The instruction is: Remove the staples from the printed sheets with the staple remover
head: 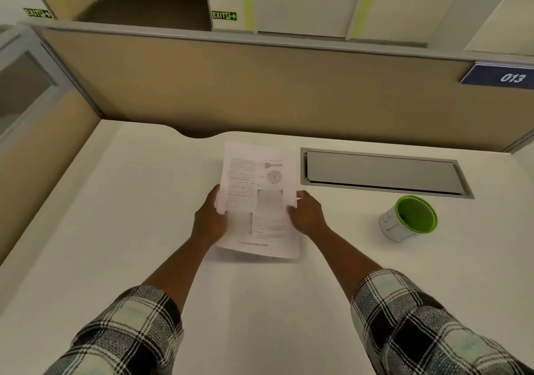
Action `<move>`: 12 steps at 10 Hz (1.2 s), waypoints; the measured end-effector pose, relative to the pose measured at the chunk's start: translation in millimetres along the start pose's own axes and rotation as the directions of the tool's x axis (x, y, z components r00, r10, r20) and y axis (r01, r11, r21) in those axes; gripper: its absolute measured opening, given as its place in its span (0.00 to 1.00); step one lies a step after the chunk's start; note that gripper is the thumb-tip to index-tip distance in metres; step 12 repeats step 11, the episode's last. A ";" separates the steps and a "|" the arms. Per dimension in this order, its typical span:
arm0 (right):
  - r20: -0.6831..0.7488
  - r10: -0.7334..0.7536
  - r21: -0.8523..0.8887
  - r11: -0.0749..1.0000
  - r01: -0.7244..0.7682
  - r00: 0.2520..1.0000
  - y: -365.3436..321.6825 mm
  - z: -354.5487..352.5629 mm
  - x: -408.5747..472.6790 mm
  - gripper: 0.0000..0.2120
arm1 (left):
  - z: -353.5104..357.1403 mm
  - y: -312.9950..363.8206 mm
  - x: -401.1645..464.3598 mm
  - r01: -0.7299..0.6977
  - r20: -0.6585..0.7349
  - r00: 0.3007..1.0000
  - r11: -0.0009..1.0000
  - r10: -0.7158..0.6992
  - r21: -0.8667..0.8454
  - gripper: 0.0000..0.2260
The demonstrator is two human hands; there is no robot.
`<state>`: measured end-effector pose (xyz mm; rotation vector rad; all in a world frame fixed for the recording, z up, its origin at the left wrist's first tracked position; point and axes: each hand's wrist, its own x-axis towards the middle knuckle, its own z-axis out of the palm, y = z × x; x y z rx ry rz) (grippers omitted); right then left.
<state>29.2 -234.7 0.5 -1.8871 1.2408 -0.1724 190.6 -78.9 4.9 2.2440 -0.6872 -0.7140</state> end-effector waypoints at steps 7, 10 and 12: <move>-0.138 -0.026 -0.228 0.974 -0.007 0.990 -23.7 28.4 90.7 0.10 | 3.0 -1.1 88.7 0.039 -0.105 0.994 0.951 -0.006 0.307 0.15; -0.083 -0.101 -0.313 0.947 0.071 0.991 -37.5 -19.1 40.5 0.21 | -19.2 42.0 42.6 -0.244 -0.196 0.915 0.871 0.352 0.428 0.22; -0.174 -0.201 -0.401 0.909 0.117 0.964 -42.0 -45.4 19.8 0.18 | -26.4 65.4 23.4 -0.368 -0.210 0.828 0.787 0.519 0.495 0.24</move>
